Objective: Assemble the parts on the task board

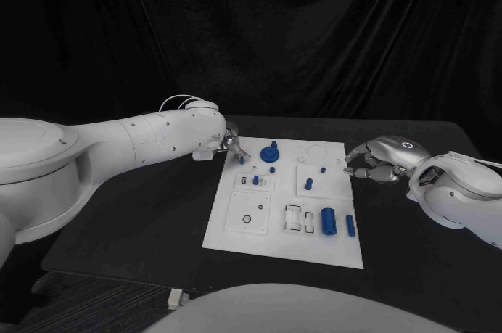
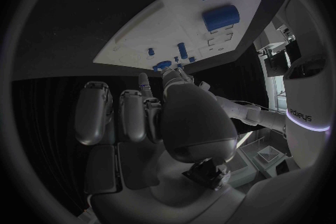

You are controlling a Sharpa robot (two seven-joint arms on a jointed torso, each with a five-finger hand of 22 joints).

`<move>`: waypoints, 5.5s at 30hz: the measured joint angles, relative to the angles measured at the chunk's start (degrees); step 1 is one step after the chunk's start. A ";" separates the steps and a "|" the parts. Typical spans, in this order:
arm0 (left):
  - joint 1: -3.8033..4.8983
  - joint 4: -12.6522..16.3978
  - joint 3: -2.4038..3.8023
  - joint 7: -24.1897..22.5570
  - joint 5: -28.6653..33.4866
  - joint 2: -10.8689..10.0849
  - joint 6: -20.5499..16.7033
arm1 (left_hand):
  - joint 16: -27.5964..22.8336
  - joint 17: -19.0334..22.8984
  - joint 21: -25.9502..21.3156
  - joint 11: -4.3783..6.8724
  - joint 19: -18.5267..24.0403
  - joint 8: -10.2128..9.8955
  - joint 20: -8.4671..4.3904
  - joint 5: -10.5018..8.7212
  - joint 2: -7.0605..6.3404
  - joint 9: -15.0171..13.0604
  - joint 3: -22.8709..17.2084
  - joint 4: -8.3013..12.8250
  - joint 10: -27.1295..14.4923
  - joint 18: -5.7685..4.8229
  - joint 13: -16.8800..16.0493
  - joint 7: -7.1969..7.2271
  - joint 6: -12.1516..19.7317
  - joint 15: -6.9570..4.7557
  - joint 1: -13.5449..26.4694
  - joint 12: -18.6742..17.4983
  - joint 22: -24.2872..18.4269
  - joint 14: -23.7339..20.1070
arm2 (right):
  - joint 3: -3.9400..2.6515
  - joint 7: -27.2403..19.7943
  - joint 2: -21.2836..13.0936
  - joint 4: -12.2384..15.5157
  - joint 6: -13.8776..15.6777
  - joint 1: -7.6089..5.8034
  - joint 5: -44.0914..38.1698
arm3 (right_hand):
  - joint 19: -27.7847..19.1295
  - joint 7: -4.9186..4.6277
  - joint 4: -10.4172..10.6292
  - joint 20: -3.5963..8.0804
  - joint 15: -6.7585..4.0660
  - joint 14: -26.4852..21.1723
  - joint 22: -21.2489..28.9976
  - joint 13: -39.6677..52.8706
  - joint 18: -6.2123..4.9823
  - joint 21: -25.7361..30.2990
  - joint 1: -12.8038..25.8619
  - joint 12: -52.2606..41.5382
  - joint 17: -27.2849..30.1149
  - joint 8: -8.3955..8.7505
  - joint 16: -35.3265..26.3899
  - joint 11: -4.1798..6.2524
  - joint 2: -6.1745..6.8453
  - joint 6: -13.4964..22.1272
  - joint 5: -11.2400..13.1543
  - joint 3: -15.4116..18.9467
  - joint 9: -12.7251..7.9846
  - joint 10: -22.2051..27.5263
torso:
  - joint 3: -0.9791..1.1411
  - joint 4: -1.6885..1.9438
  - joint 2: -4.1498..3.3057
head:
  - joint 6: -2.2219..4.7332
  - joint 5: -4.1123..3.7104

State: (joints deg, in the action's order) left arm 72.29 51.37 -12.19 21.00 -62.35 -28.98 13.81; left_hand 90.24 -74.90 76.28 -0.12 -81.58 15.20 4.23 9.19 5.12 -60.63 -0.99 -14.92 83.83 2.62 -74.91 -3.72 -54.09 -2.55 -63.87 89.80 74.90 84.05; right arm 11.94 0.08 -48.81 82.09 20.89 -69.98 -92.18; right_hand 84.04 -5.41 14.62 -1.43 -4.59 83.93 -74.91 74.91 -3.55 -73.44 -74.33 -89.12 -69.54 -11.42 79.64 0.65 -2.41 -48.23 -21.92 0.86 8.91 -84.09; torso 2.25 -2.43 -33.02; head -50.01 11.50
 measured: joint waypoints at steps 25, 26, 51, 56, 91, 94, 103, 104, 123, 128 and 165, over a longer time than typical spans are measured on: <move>-0.38 0.74 0.00 -1.91 -0.02 -0.78 -0.71 | 0.00 0.00 -0.23 0.00 0.30 -1.43 -0.12 17.98 -3.96 -2.34 -22.86 8.44 0.00 0.00 0.00 -0.36 -0.60 0.00 -2.97 0.00 0.00 0.00 | 0.00 -0.02 -0.17 -0.08 0.06 0.42 0.00 | 0.00 0.00 -0.17 0.00 0.00 0.00 0.00 0.00 0.00 0.56 -0.32 0.46 0.64 0.00 -0.23 0.00 -0.32 0.00 -0.23 -0.17 -0.23 0.00 | 0.02 -0.02 0.02 | 0.00 -0.08; -0.38 0.91 0.00 -2.04 -0.02 -0.90 -0.83 | 0.00 0.00 -0.23 0.00 0.30 -1.20 -0.12 18.17 -3.96 -2.51 -23.09 8.21 0.00 0.00 0.00 -0.36 -0.60 0.00 -2.97 0.00 0.00 0.00 | 0.00 -0.02 -0.18 -0.09 0.06 0.42 0.00 | 0.00 0.00 -0.17 0.00 0.00 0.00 0.00 0.00 0.00 0.56 -0.32 0.46 0.64 0.00 -0.23 0.00 -0.32 0.00 -0.23 -0.17 -0.23 0.00 | 0.02 -0.02 0.02 | 0.00 -0.08; 2.83 18.84 0.02 4.94 12.99 -11.40 -2.94 | 0.00 0.00 0.24 0.00 0.30 -0.22 -0.12 16.14 -5.75 -4.43 -27.18 10.27 0.00 0.00 0.00 -0.34 -1.17 -0.01 0.05 0.00 0.00 0.00 | 0.00 0.05 -0.29 -0.35 -0.05 0.48 0.01 | 0.00 0.00 -0.17 0.00 0.00 0.00 -0.04 0.10 0.00 0.78 -0.54 0.82 0.93 0.00 -0.49 0.00 -0.54 0.00 -0.22 -0.49 -0.28 0.00 | 0.02 0.04 0.06 | 0.00 0.07; 2.89 19.93 -0.01 6.98 14.35 -11.49 -0.59 | 0.00 0.00 -0.06 0.00 0.30 -0.22 -0.12 15.83 -5.75 -4.44 -27.18 10.27 0.00 0.00 0.00 -0.26 -1.08 -0.01 0.05 0.00 0.00 0.00 | 0.00 0.05 -0.28 -0.35 -0.06 0.49 0.01 | 0.00 0.00 -0.17 0.00 0.00 0.00 -0.03 0.10 0.00 0.78 -0.54 0.82 0.93 0.00 -0.48 0.00 -0.54 0.00 -0.22 -0.49 -0.28 0.00 | 0.05 0.00 0.11 | 0.00 -0.06; 0.44 19.42 -0.02 7.71 8.10 -9.56 -0.33 | 0.00 0.00 -0.88 0.00 0.50 0.78 -0.32 11.28 -4.94 -5.82 -27.79 11.69 0.00 0.01 0.00 -0.18 -0.15 -0.01 2.54 -0.22 0.04 0.00 | 0.00 0.05 -0.44 -0.18 0.11 0.54 0.02 | 0.00 0.00 -0.17 0.00 0.00 0.00 -0.01 0.11 0.00 0.78 -0.53 0.82 1.00 0.00 -0.46 0.00 -0.53 0.00 -0.22 -0.49 -0.32 0.00 | 0.13 0.04 0.14 | 0.00 -0.05; 0.17 19.38 -0.02 7.43 8.01 -9.47 -0.66 | 0.00 0.00 -0.88 0.00 0.50 0.78 -0.32 11.28 -5.01 -5.82 -27.69 11.58 0.00 0.01 0.00 -0.19 -0.15 -0.01 2.61 -0.22 0.04 0.00 | 0.00 0.05 -0.45 -0.17 0.17 0.55 0.02 | 0.00 0.00 -0.17 0.00 0.00 0.00 -0.01 0.11 0.00 0.78 -0.53 0.82 1.00 0.00 -0.46 0.00 -0.53 0.00 -0.22 -0.49 -0.31 0.00 | 0.13 0.04 0.17 | 0.00 -0.13; -0.34 19.02 -0.02 6.50 7.87 -8.96 -1.06 | 0.00 0.00 -0.88 0.00 0.50 1.24 -0.32 10.98 -4.99 -6.13 -27.59 11.54 0.00 0.01 0.00 0.02 -0.39 -0.01 2.59 -0.22 0.03 0.00 | 0.00 0.05 -0.53 -0.17 0.33 0.56 0.02 | 0.00 0.00 -0.17 0.00 0.00 0.00 -0.01 0.11 0.00 0.78 -0.53 0.81 1.00 0.00 -0.46 0.00 -0.53 0.00 -0.22 -0.49 -0.31 0.00 | 0.15 0.04 0.20 | 0.00 -0.18; -0.37 18.99 -0.02 6.40 7.86 -8.90 -1.10 | 0.00 0.00 -0.88 0.00 0.50 1.24 -0.32 10.98 -4.99 -6.13 -27.46 11.66 0.00 0.01 0.00 0.02 -0.39 0.00 2.59 -0.22 0.03 0.00 | 0.00 0.05 -0.54 -0.17 0.34 0.57 0.02 | 0.00 0.00 -0.17 0.00 0.00 0.00 -0.01 0.11 0.00 0.78 -0.53 0.81 1.00 0.00 -0.46 0.00 -0.53 0.00 -0.22 -0.49 -0.31 0.00 | 0.15 0.04 0.20 | 0.00 -0.18; -0.62 18.10 0.00 5.30 7.79 -8.42 -1.36 | 0.00 0.00 -0.88 0.00 0.50 1.44 -0.32 10.95 -4.69 -6.27 -27.38 11.59 0.00 0.00 -0.04 0.13 -0.25 0.00 2.29 -0.22 0.02 -0.01 | 0.00 0.05 -0.48 -0.24 0.38 0.62 0.02 | 0.00 0.00 -0.33 0.00 0.00 0.00 0.00 0.11 0.00 0.78 -0.53 0.81 1.00 0.00 -0.46 0.00 -0.53 0.00 -0.22 -0.65 -0.30 0.00 | 0.16 0.03 0.21 | 0.00 0.31; -0.65 17.87 0.02 5.24 7.79 -8.46 -1.36 | 0.00 -0.05 -0.88 0.00 0.50 1.44 -0.32 10.95 -4.69 -6.28 -27.38 11.59 0.00 0.01 -0.04 0.12 -0.24 -0.01 2.29 -0.22 0.02 0.00 | 0.00 0.05 -0.44 -0.26 0.37 0.64 0.02 | 0.00 0.00 -0.33 0.00 0.00 0.00 0.00 0.11 0.00 0.78 -0.53 0.81 1.00 0.00 -0.46 0.00 -0.53 0.00 -0.22 -0.65 -0.30 0.00 | 0.16 0.03 0.21 | 0.00 0.31; -1.40 17.47 0.39 4.65 7.81 -8.98 -2.13 | 0.00 -0.03 -0.88 0.00 0.71 1.46 -0.53 10.94 -4.69 -6.55 -27.14 11.67 0.00 0.00 -0.02 0.15 -0.04 -0.01 2.29 -0.22 0.01 0.00 | 0.00 -0.04 -0.41 -0.41 0.57 1.01 0.51 | 0.00 -0.20 -0.56 0.00 0.00 0.00 0.01 0.11 0.00 1.00 -0.75 0.81 0.99 0.00 -0.65 0.00 -0.30 -0.20 -0.47 -0.88 -0.34 0.00 | 0.17 0.04 0.21 | 0.00 0.68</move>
State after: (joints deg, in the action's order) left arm 70.89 68.84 -11.79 25.65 -54.54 -37.96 11.68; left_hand 90.24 -74.93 75.40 -0.12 -80.87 16.65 3.71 20.13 0.43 -67.18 -28.13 -3.25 83.83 2.62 -74.93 -3.57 -54.13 -2.56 -61.58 89.57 74.91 84.05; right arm 11.94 0.04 -49.22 81.69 21.46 -68.97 -91.68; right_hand 84.04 -5.60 14.07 -1.43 -4.59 83.94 -74.90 75.02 -3.55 -72.44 -75.09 -88.31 -68.55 -11.42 78.99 0.64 -2.71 -48.43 -22.39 -0.02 8.58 -84.09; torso 2.42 -2.39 -32.82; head -50.01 12.18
